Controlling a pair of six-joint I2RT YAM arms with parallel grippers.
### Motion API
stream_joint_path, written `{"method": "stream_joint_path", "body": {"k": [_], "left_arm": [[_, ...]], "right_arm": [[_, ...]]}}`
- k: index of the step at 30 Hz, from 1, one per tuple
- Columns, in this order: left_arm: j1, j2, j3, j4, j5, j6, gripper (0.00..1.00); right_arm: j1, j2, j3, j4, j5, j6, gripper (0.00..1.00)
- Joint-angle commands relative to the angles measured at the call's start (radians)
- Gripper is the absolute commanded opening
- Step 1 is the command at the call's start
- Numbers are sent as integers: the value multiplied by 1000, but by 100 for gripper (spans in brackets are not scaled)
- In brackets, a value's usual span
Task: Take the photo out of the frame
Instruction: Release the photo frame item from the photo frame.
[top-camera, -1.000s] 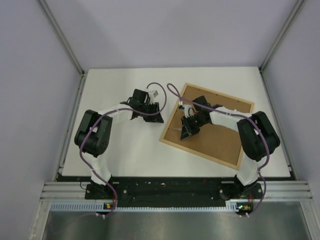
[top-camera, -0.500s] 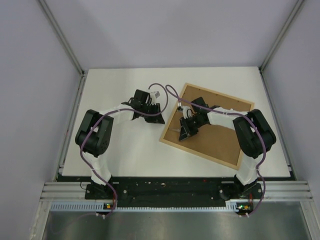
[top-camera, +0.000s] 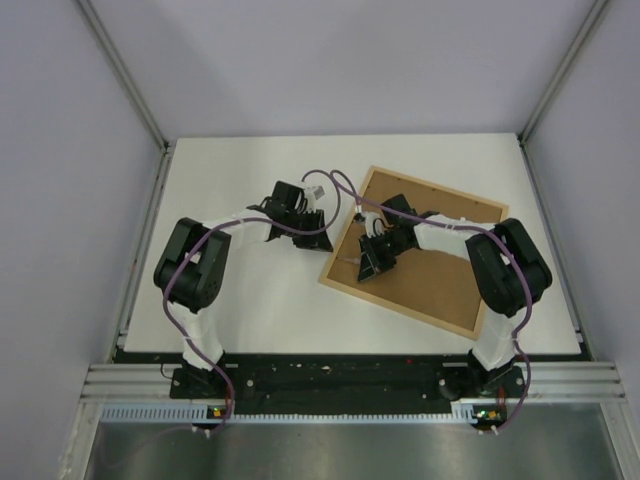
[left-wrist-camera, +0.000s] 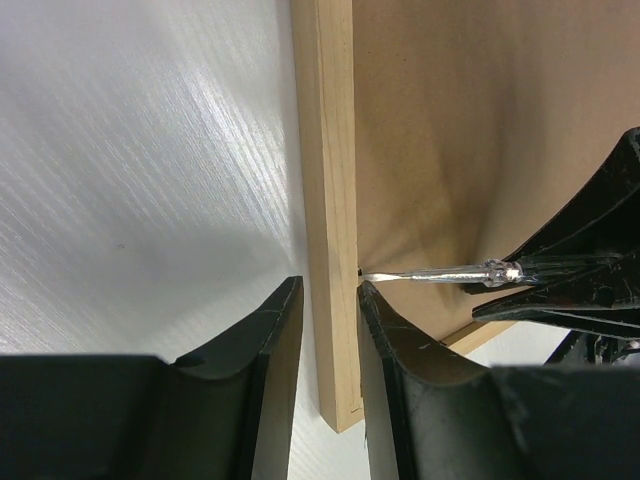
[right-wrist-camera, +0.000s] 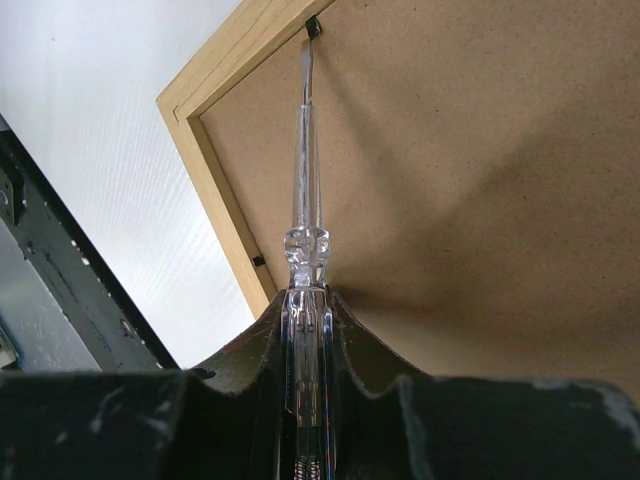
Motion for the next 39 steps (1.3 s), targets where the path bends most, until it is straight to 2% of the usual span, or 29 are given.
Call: {"method": "stream_joint_path", "body": {"k": [1, 21, 39], "left_arm": [[-7, -1, 38, 27, 22, 4, 34], [-34, 37, 61, 16, 21, -2, 33], [-39, 40, 66, 16, 28, -4, 32]], "right_arm": [[21, 19, 10, -22, 83, -30, 0], [21, -59, -16, -39, 114, -53, 0], [25, 18, 14, -56, 91, -64, 0]]}}
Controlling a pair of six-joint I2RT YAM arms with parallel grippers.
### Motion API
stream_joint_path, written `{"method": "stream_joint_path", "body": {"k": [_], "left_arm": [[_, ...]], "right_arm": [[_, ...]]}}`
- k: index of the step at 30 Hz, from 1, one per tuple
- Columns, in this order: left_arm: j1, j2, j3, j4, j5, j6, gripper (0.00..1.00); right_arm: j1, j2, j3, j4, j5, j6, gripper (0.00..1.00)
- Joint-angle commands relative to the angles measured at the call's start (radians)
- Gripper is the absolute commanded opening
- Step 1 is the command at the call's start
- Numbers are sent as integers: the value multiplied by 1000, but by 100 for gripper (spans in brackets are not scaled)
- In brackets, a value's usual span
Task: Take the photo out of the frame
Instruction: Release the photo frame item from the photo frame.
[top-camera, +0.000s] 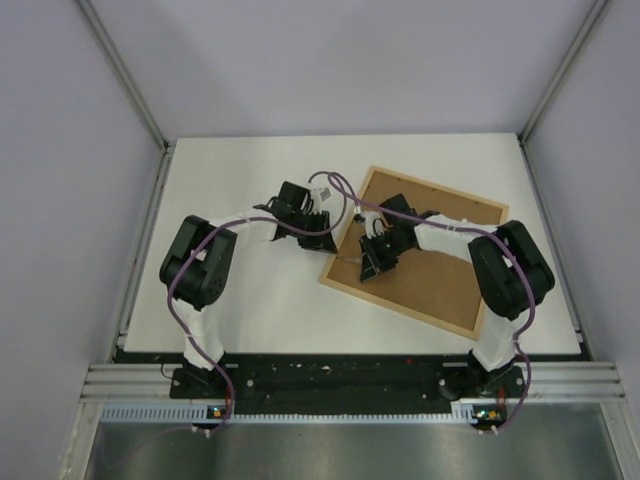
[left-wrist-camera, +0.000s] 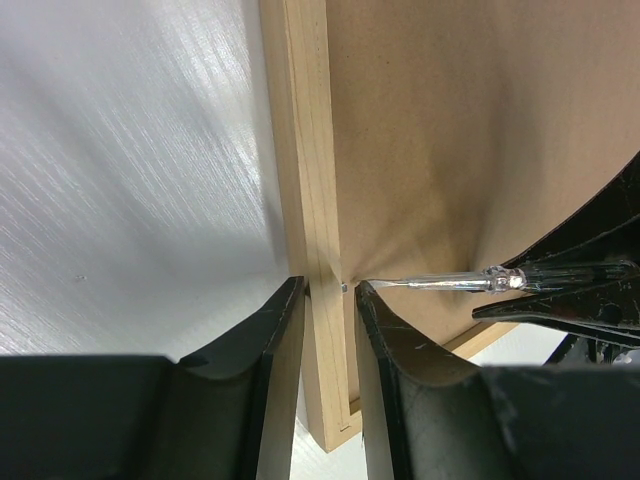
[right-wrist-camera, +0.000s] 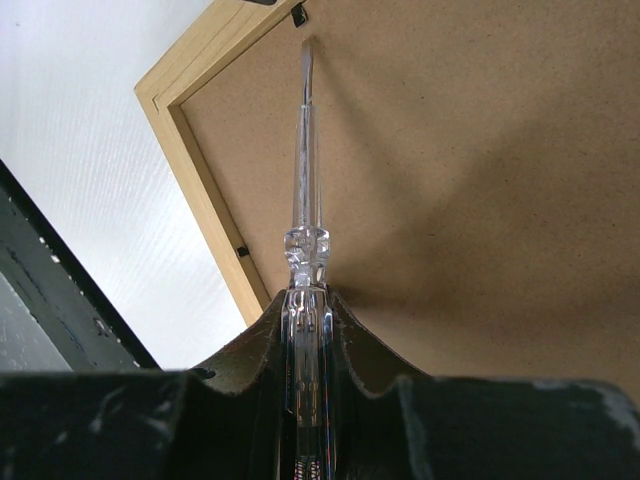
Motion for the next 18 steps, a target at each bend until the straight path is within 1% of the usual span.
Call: {"method": "stream_joint_path", "body": {"k": [1, 18], "left_arm": [[-7, 6, 36, 21, 27, -3, 32], [-13, 6, 39, 23, 38, -9, 30]], "right_arm": [[16, 43, 16, -28, 31, -26, 0], [35, 76, 39, -30, 77, -23, 0]]}}
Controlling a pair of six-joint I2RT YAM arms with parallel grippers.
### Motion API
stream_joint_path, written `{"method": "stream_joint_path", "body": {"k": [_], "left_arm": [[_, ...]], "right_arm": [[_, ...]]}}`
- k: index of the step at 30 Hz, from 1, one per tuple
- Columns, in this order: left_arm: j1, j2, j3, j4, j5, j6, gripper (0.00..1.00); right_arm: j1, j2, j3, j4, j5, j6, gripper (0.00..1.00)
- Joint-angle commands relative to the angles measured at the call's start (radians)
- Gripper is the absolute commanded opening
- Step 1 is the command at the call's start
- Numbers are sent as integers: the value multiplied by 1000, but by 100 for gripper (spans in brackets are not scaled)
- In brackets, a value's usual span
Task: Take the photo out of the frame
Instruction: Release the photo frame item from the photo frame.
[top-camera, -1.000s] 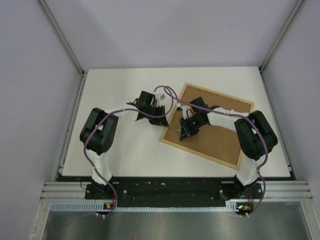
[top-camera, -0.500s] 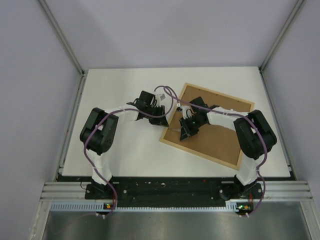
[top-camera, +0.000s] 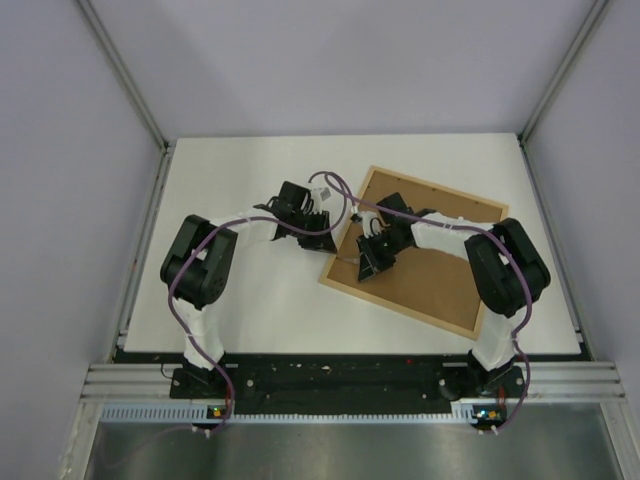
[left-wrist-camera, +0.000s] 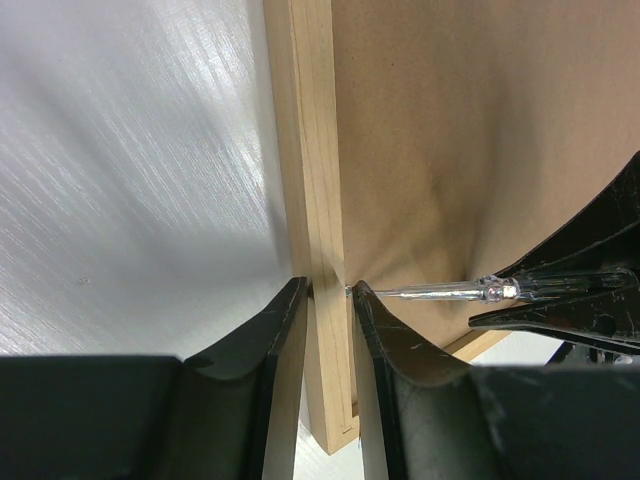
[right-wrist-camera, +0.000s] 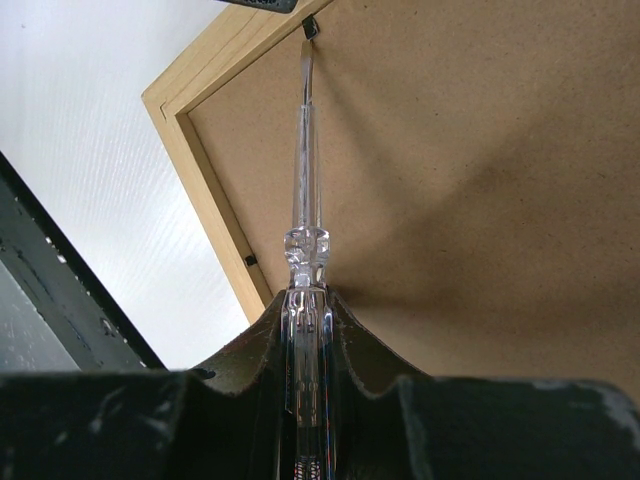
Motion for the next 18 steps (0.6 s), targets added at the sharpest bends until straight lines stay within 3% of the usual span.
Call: {"method": "stream_joint_path", "body": {"k": [1, 18], "left_arm": [[-12, -1, 30, 27, 38, -9, 30], [-12, -4, 25, 30, 33, -17, 30]], "right_arm": [[25, 44, -2, -7, 86, -25, 0], [24, -17, -26, -8, 152, -10, 0]]}}
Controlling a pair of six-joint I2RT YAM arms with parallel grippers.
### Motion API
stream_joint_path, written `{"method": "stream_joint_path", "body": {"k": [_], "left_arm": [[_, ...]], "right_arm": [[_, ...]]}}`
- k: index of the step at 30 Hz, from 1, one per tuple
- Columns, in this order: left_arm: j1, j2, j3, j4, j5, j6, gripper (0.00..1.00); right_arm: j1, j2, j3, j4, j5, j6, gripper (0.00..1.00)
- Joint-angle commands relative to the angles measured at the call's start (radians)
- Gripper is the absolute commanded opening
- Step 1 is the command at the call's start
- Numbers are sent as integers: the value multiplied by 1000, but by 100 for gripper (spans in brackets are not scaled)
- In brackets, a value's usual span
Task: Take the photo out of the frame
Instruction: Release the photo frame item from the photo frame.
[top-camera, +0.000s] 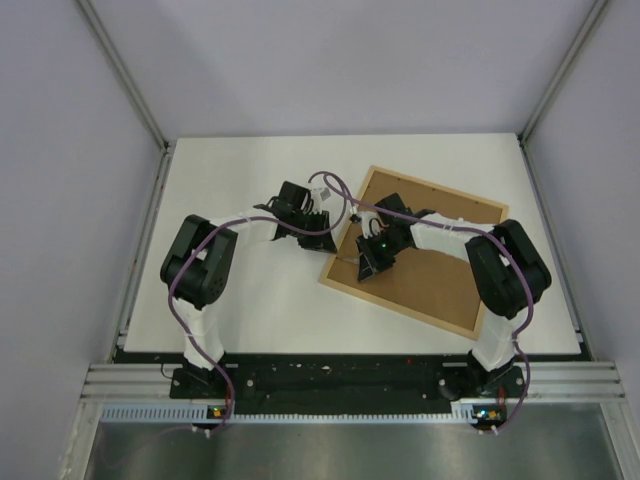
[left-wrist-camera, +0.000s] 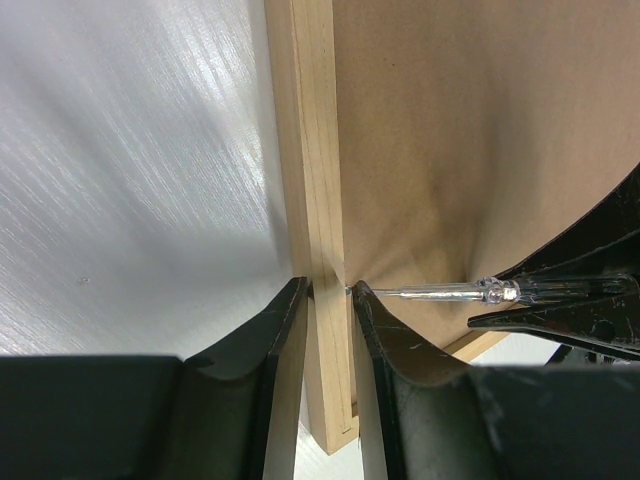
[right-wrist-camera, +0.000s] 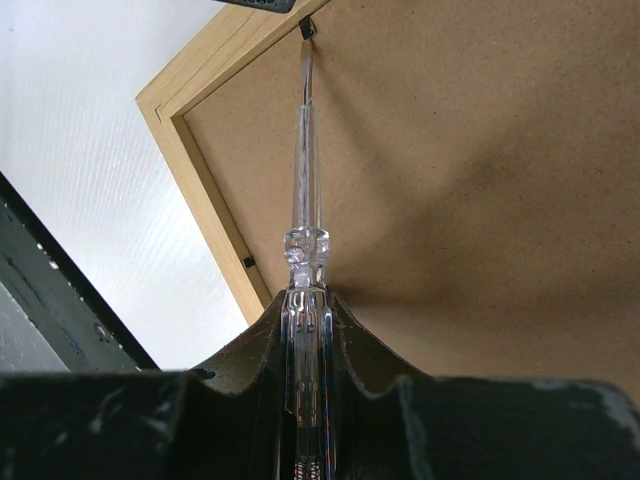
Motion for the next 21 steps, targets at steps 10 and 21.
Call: {"method": "stream_joint_path", "body": {"k": [10, 21], "left_arm": [[-16, 4, 28, 31, 44, -20, 30], [-26, 13, 30, 34, 60, -28, 30]], "right_arm": [[3, 1, -19, 4, 123, -13, 0], [5, 37, 20, 12, 125, -4, 0]]}}
